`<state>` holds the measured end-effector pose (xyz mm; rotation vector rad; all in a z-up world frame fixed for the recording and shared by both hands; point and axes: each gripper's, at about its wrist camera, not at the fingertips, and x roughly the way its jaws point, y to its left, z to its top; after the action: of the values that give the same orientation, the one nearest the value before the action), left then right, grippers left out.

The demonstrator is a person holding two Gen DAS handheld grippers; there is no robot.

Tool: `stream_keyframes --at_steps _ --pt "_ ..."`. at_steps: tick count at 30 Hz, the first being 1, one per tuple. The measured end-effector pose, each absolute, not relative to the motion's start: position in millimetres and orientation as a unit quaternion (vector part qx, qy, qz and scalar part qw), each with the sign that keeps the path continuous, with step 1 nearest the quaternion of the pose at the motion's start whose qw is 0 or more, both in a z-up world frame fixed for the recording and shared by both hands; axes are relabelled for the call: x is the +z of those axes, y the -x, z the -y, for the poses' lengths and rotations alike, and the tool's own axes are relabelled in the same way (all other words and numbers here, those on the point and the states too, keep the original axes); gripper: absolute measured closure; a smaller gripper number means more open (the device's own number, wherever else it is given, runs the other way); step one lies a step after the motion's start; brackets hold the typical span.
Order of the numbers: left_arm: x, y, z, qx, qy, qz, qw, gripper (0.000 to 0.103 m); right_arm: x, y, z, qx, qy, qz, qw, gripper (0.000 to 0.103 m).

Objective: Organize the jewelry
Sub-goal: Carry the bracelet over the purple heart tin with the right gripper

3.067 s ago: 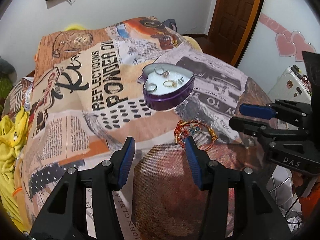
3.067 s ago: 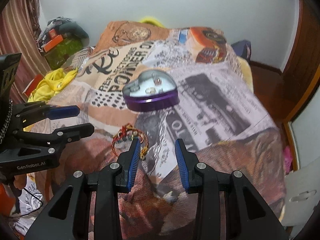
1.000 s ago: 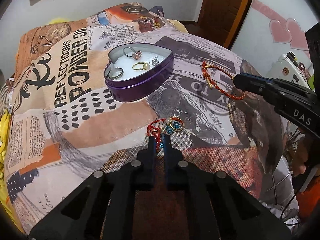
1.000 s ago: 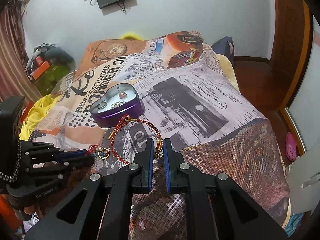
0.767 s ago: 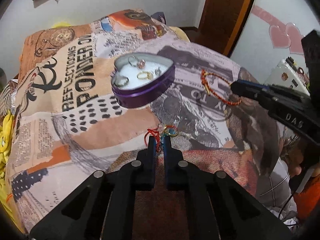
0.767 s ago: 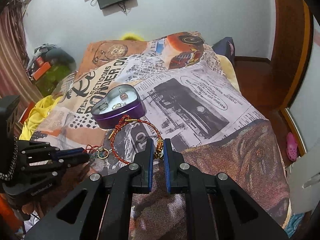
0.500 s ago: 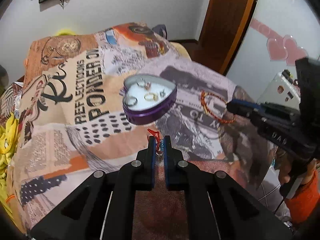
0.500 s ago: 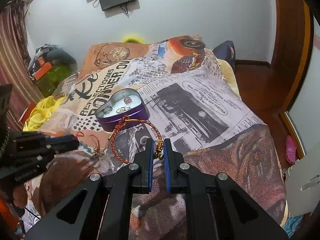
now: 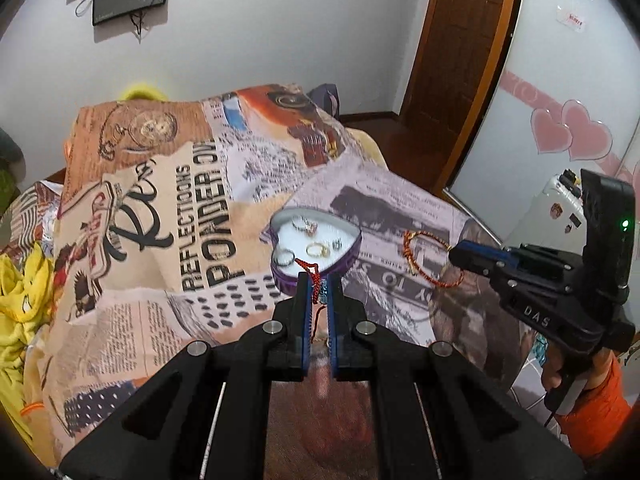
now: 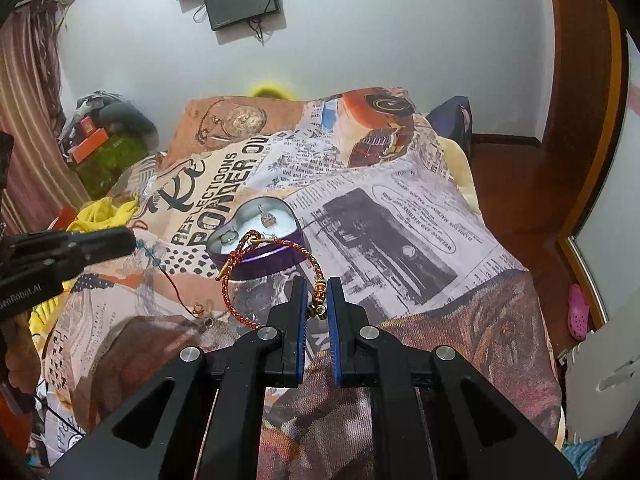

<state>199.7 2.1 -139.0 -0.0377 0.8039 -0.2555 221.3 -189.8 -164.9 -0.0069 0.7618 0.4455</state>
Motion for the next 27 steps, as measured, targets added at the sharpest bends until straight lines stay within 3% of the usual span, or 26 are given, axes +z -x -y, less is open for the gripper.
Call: stream_keyframes --at_steps 19,27 --pt "-98.7 -231.8 -3.4 -0.126 0.011 -0.335 0.934 0.097 -150.7 -243.4 173.1 0.223 0.006 -0.344 0.912 0.094" --pt "-105.2 -249.9 -1.1 -0.135 0.011 -0.337 0.932 0.097 -149.8 -259.6 167.6 0.221 0.005 -0.340 0.914 0.094"
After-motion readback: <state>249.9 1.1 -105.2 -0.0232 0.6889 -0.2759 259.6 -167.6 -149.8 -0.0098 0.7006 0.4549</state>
